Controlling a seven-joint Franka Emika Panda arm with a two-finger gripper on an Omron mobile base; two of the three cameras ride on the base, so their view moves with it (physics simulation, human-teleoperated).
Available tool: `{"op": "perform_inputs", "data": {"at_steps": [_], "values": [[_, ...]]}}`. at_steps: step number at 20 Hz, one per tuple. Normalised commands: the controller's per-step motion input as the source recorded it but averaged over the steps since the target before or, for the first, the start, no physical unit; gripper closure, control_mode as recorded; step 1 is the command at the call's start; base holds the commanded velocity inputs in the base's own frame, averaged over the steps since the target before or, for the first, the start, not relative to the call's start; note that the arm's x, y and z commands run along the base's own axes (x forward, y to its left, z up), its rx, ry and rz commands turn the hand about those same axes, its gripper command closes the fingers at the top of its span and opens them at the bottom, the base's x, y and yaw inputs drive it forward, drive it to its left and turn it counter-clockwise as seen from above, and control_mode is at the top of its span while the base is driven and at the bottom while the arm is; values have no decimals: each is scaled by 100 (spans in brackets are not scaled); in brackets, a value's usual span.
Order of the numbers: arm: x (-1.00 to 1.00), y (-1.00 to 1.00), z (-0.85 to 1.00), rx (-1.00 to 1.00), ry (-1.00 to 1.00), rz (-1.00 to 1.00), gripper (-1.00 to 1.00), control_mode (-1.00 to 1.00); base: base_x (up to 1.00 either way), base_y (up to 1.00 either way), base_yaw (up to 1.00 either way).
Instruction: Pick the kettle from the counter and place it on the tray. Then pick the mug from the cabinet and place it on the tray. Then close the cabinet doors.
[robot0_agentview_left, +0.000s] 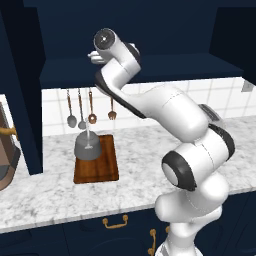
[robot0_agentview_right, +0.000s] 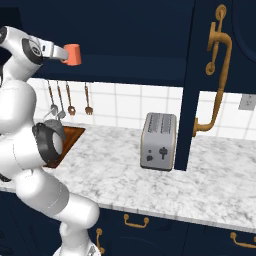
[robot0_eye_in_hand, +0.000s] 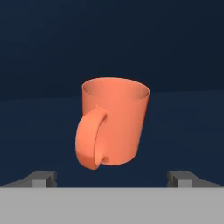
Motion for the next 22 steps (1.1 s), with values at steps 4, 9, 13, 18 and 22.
{"op": "perform_inputs", "data": {"at_steps": [4, 9, 13, 18, 22], "values": [[29, 0, 0, 0, 0, -14, -100, -100, 0, 0, 0], [27, 0, 0, 3, 0, -8, -100, -100, 0, 0, 0], [20, -4, -3, 2, 0, -4, -100, -100, 0, 0, 0], [19, -1, -7, 3, 0, 0, -100, -100, 0, 0, 0], [10, -3, -12, 2, -1, 0, -100, -100, 0, 0, 0]]}}
